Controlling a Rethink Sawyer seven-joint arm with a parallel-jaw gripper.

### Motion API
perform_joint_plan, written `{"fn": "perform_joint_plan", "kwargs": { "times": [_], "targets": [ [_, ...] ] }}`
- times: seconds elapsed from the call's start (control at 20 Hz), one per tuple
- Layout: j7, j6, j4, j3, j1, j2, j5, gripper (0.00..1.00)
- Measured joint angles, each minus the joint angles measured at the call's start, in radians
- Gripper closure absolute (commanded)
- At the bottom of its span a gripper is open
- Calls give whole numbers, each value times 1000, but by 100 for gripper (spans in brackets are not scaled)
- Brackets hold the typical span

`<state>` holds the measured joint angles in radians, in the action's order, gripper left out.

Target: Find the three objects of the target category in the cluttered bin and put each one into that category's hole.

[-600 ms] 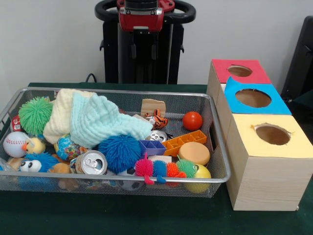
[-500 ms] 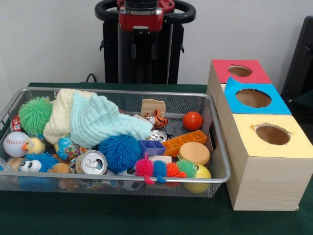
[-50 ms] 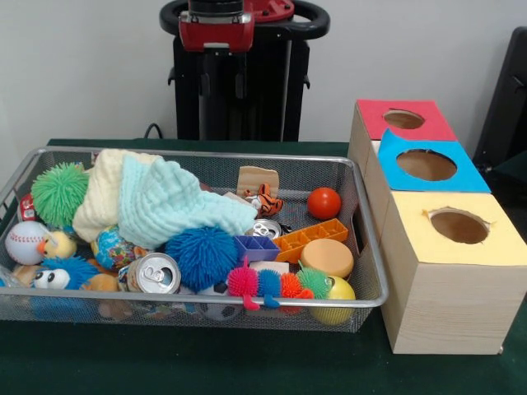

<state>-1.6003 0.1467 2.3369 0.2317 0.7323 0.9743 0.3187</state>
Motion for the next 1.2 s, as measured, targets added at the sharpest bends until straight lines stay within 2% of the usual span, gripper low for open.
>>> {"fn": "perform_joint_plan", "kwargs": {
  "times": [0.25,0.35,0.4,0.7,1.2],
  "targets": [
    [0,0,-26,2,34,-57,30,0],
    [0,0,-41,3,56,-92,45,0],
    [0,0,-62,3,83,-133,60,0],
    [0,0,-120,4,141,-222,82,0],
    [0,13,-215,37,214,-308,96,0]
  ]
}}
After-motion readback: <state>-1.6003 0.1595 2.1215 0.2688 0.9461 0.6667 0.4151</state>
